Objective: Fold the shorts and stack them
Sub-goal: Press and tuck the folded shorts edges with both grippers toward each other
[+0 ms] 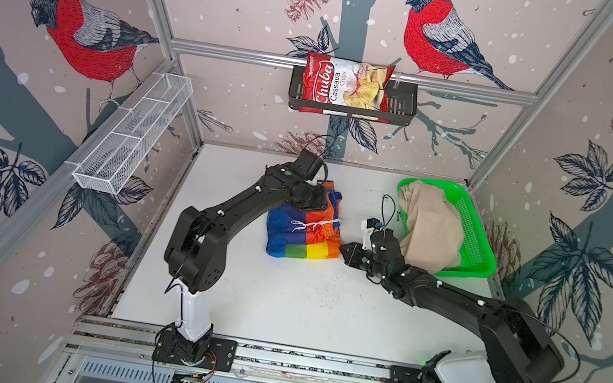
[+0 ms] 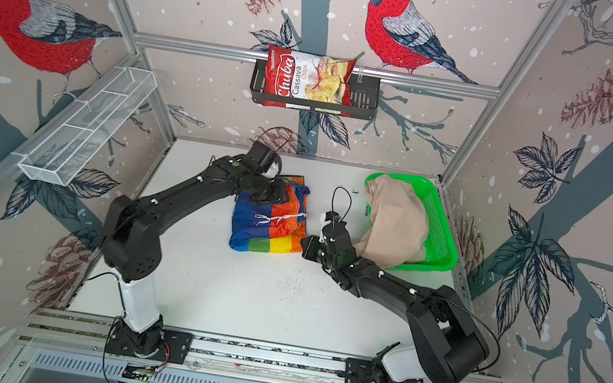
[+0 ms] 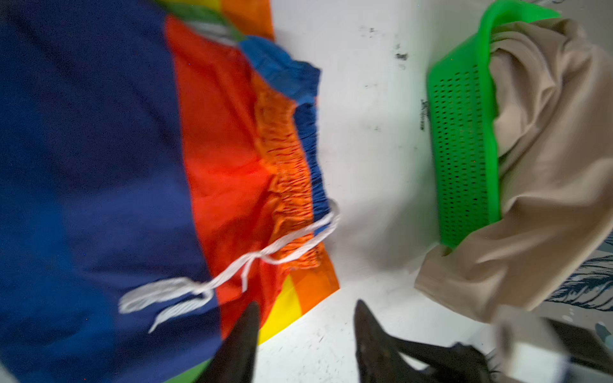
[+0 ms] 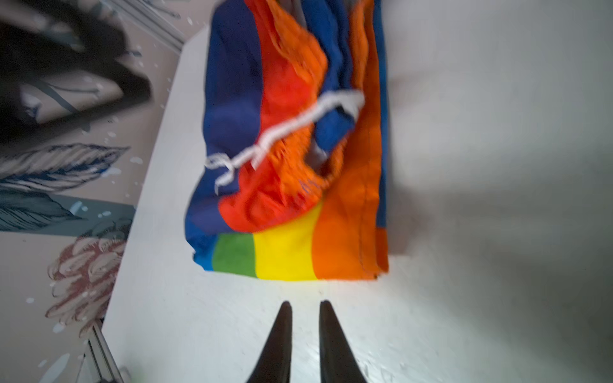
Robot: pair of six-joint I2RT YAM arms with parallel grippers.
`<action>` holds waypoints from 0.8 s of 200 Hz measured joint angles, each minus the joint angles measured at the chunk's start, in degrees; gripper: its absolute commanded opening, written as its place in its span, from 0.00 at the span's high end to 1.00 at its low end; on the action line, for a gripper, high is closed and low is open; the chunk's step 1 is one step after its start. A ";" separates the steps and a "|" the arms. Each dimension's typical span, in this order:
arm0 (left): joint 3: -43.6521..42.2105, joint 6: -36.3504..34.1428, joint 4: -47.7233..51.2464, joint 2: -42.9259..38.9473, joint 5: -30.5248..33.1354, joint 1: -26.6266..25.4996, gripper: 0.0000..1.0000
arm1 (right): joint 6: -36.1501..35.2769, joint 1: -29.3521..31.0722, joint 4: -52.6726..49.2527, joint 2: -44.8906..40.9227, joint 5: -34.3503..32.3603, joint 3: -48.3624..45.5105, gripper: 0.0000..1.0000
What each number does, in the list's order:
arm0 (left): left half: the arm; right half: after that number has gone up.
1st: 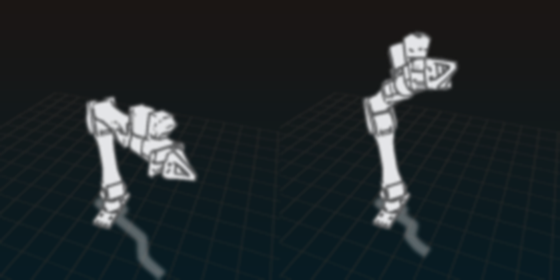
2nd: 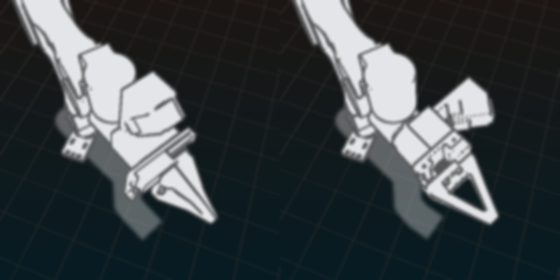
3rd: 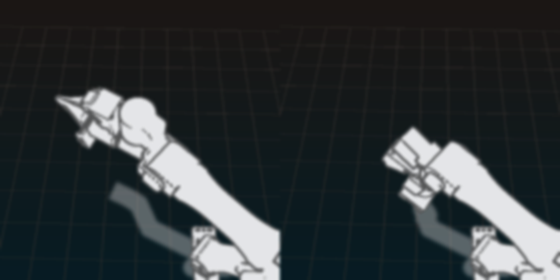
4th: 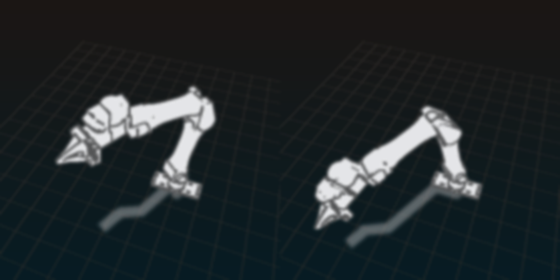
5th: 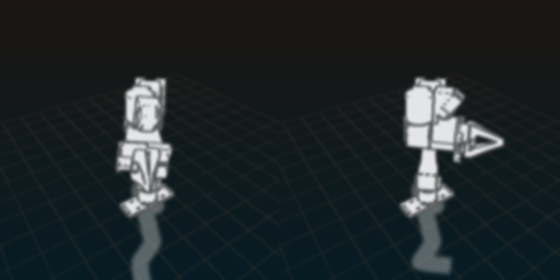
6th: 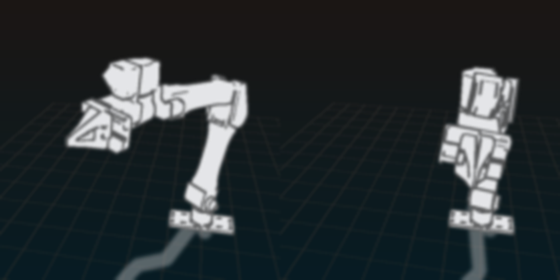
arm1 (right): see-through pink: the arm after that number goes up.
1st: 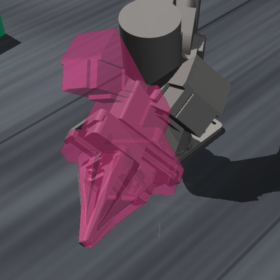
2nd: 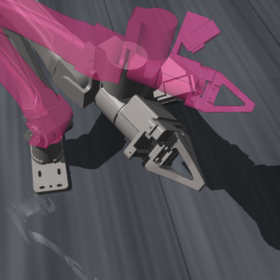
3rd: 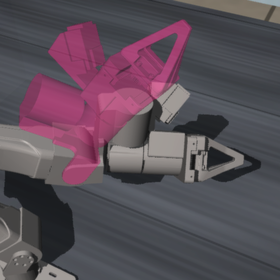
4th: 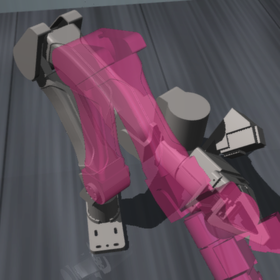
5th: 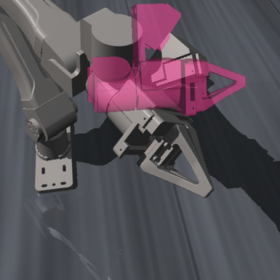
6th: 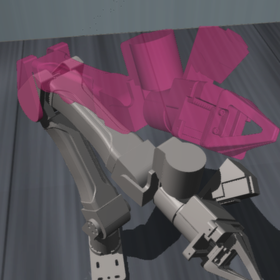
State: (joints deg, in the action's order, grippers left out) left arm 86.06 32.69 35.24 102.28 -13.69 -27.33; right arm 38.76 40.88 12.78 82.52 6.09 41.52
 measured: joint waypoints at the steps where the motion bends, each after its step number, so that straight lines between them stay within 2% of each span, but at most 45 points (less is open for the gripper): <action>1: -0.37 0.00 -0.13 -0.17 0.00 0.09 0.65 | -0.11 0.00 -0.31 0.04 -0.17 0.44 0.86; 40: -17.27 0.33 -7.67 -5.88 -1.07 4.22 0.61 | -4.00 -0.17 -6.91 8.24 -1.05 14.19 0.91; 90: -27.54 1.90 -17.64 -5.35 -3.63 6.12 0.62 | -5.81 -2.34 -8.83 25.31 2.82 28.92 0.96; 116: -31.58 2.95 -22.05 -3.32 -5.29 8.63 0.66 | -5.51 -3.80 -8.09 31.63 6.36 29.00 0.96; 160: -36.72 3.50 -30.38 -2.71 -9.03 11.74 0.68 | -3.37 -5.38 -0.79 36.02 12.02 25.16 0.96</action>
State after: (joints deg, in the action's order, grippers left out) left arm 49.34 36.18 4.86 99.57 -22.72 -15.59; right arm 35.40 35.51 11.99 118.54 18.11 66.67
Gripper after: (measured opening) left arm 0.325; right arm 0.048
